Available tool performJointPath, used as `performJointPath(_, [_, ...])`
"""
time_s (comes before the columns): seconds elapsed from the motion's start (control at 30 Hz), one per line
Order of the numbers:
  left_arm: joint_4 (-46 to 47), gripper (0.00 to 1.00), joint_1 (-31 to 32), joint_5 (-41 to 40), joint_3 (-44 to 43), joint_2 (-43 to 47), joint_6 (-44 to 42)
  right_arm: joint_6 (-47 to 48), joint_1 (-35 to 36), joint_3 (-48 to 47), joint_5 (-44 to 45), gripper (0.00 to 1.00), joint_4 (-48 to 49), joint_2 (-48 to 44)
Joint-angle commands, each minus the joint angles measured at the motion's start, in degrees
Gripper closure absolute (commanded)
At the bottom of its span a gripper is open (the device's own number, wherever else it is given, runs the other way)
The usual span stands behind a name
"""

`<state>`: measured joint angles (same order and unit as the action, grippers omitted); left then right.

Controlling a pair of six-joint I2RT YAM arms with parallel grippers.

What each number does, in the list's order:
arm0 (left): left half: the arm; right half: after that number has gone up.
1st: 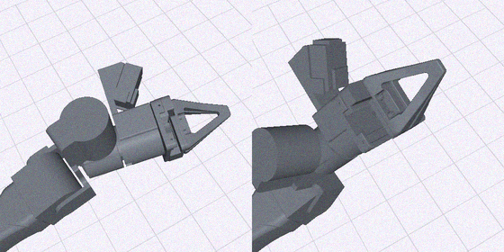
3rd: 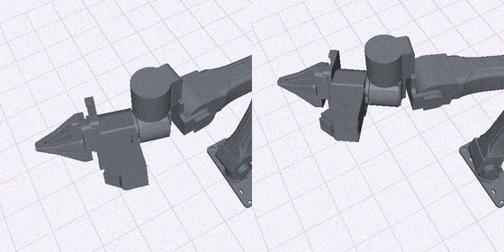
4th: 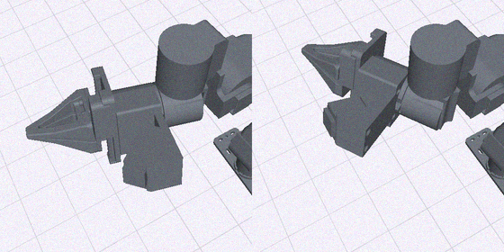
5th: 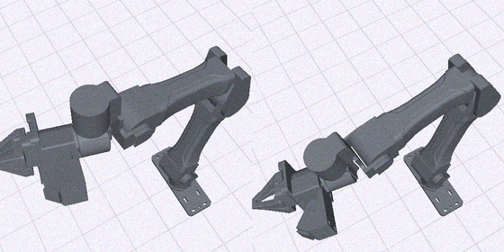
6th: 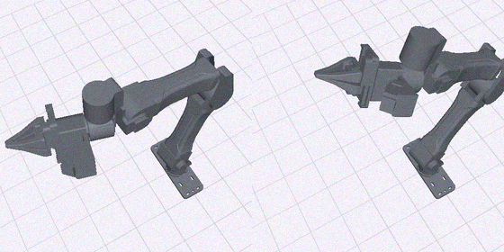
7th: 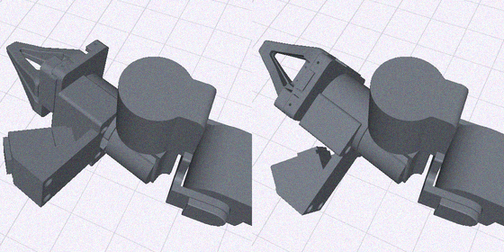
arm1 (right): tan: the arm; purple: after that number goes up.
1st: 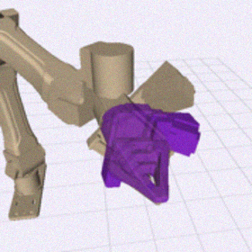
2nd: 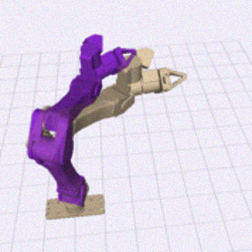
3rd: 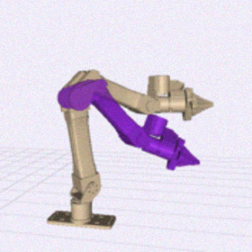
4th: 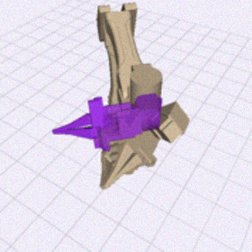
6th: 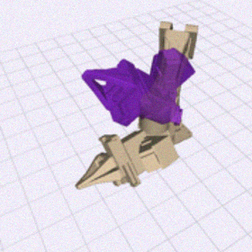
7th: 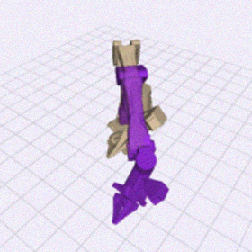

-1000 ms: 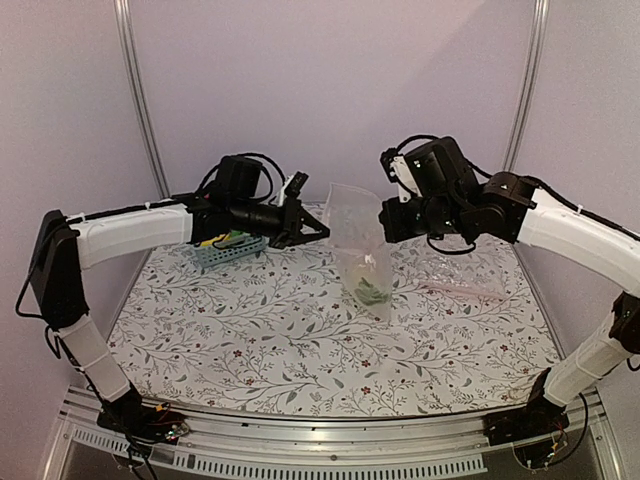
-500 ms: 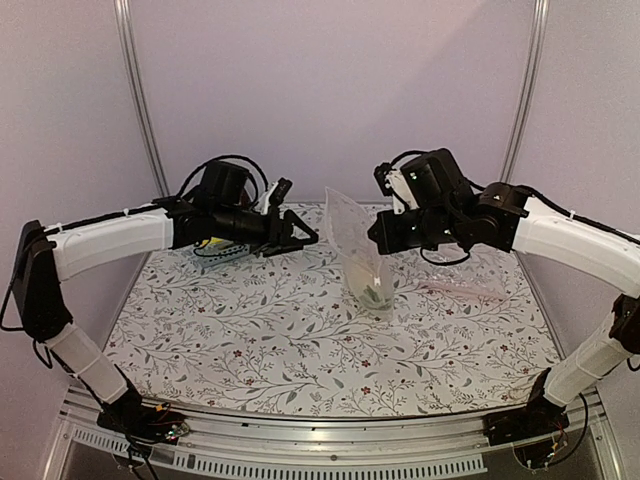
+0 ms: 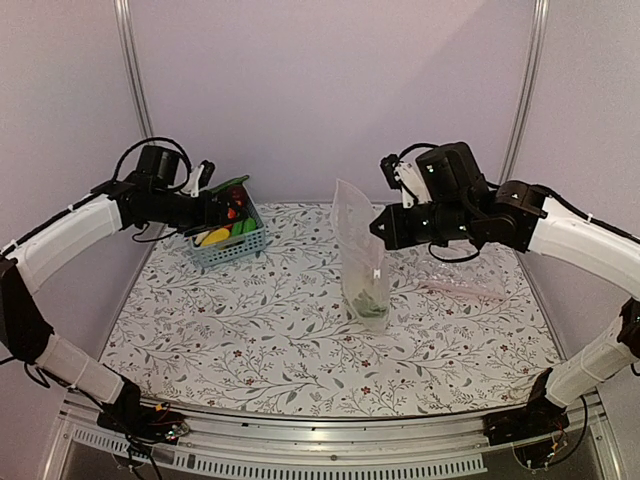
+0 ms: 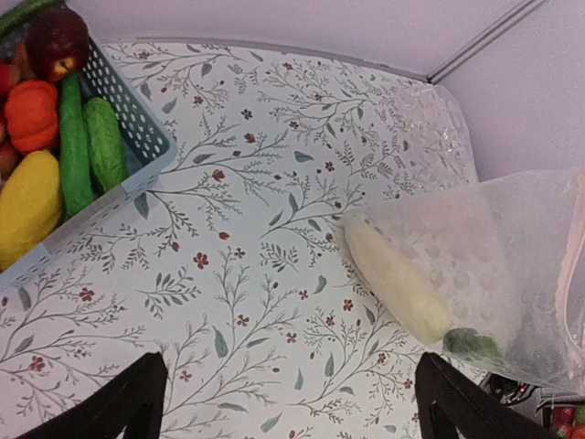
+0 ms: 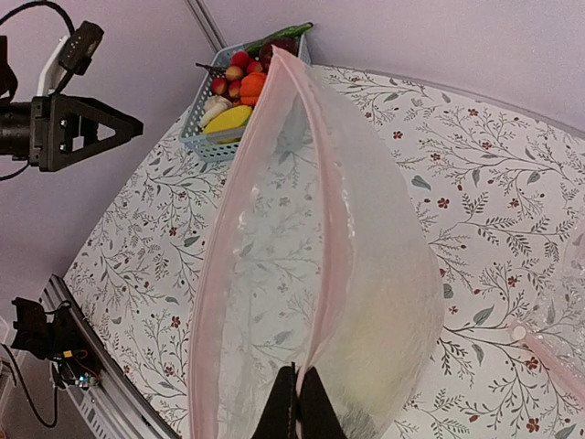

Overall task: Place the food in the zip-top bag and seal the zipper
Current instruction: Adjust the zipper food storage bag at the center of the board, then pick up the fake vegetable from the bin.

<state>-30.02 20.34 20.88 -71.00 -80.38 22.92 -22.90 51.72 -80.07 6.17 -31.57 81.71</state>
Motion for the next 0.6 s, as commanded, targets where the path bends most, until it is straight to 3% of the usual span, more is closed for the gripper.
performJointPath(0.0, [-4.25, 0.05, -6.52, -0.24, -0.73, -2.70, -2.88, 0.71, 0.12, 1.55, -1.06, 1.00, 1.49, -1.25])
performJointPath(0.1, [-1.75, 0.05, -10.58, 2.71, -0.46, -6.14, -1.17, 1.31, 0.08, 1.75, -1.23, 1.00, 1.62, -1.12])
performJointPath(0.37, [-3.65, 0.05, -12.41, -10.05, -7.69, -18.69, -5.04, 3.18, 0.13, 1.93, -2.20, 1.00, 1.79, -0.72])
performJointPath(0.57, [-4.37, 0.12, -12.46, -12.40, -15.46, -26.63, -7.05, 3.97, 0.06, 2.86, -2.55, 1.00, 2.75, -0.46])
